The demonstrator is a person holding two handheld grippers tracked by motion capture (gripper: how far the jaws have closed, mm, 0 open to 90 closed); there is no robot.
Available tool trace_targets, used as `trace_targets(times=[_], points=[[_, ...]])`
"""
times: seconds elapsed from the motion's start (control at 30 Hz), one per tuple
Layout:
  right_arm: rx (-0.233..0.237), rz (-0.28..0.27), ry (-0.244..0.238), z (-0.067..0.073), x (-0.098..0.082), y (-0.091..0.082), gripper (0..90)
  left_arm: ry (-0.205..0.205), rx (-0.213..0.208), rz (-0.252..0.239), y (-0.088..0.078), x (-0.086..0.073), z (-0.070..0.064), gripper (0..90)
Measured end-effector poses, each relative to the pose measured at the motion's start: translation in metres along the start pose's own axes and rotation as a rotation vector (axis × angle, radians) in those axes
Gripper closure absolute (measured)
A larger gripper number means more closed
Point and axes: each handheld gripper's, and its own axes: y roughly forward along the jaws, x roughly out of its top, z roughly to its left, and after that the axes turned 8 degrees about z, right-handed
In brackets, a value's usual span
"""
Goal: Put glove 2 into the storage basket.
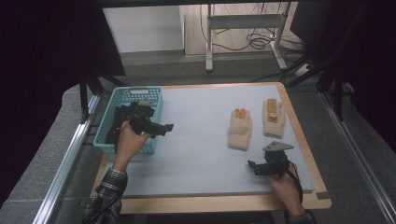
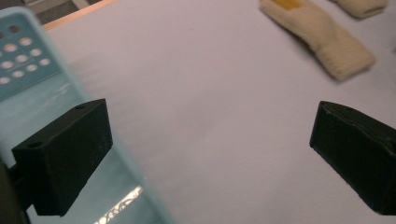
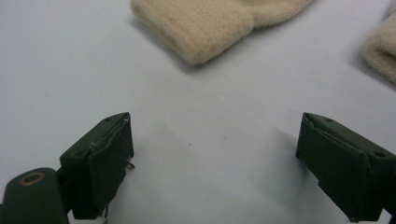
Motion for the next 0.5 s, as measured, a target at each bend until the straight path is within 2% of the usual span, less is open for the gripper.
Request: trace_targets(times=[0.13,0.2,0.27,0.33,0.5], points=[[0.000,0.000,0.001,0.000,0.000,0.000,10.6,0.036,-0.070,-0.040,0.006,-0.006,-0.026,0.0],[0.000,0.000,0.001,0.000,0.000,0.000,10.6,0.051,-0.073,-0.043,0.007,-0.008,-0.031,0.0],[0.000,0.000,0.000,0.000,0.000,0.000,10.6,0.079,-0.080,-0.049,0.012,-0.013,-0.047,0.0],[-0.001,-0.001,-0.001,0.000,0.000,0.000,10.6,0.099,-0.083,-0.049,0.016,-0.016,-0.056,0.0],[-0.001,-0.001,0.000,0.000,0.000,0.000,10.6,0.128,-0.095,-0.033,0.030,-0.031,-0.074,0.0]])
